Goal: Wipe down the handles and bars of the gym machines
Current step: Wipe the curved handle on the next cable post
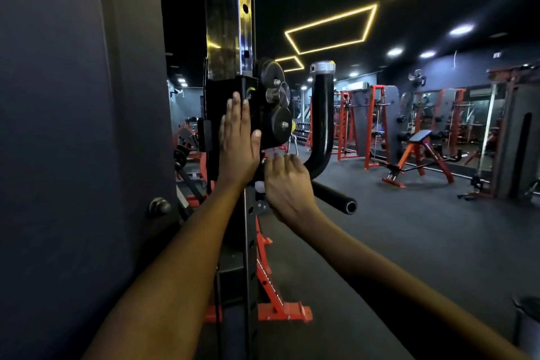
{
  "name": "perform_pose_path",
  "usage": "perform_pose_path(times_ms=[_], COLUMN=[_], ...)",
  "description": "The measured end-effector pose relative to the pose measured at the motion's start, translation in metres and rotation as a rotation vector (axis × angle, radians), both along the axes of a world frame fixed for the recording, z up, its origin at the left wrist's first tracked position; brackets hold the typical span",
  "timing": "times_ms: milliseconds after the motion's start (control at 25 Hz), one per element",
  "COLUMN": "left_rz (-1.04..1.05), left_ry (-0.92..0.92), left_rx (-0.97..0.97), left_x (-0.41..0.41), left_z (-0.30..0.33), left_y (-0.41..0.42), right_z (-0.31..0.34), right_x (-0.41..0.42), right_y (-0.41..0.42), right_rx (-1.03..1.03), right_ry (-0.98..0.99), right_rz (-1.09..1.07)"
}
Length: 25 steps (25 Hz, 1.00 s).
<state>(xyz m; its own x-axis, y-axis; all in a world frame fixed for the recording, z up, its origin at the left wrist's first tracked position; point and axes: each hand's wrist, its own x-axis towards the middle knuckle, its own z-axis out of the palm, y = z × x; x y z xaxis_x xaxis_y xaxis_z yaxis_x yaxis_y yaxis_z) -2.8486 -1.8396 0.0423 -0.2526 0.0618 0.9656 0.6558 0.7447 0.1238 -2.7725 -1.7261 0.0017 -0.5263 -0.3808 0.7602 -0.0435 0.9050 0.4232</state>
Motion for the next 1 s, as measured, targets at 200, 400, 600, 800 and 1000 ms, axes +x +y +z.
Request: perform_pose_path(times_ms=[200, 400, 600, 800, 1000], left_rz=[-0.016, -0.016, -0.020, -0.014, -0.024], left_ry=[0.002, 0.018, 0.005, 0.011, 0.025], left_rx=[0.015, 0.041, 0.032, 0.026, 0.038], left_x=[0.001, -0.003, 0.000, -0.001, -0.002], left_z=[-0.002, -0.004, -0.003, -0.004, -0.005], left_y=[0.000, 0.002, 0.002, 0.001, 0.003], right_z=[-0.029, -0.041, 0.064, -0.067, -0.066], right_x=[0.004, 0.029, 0.023, 0.013, 0.021], right_y=[0.073, 0.122, 0.063, 0.025, 0.030], right_rx=[0.304, -0.643, -0.919, -0.956, -1.392], right_ry=[0.129, 0.188, 0.177, 0.124, 0.187], right_rz=[0.303, 0.584, 0.854, 0.822, 0.874])
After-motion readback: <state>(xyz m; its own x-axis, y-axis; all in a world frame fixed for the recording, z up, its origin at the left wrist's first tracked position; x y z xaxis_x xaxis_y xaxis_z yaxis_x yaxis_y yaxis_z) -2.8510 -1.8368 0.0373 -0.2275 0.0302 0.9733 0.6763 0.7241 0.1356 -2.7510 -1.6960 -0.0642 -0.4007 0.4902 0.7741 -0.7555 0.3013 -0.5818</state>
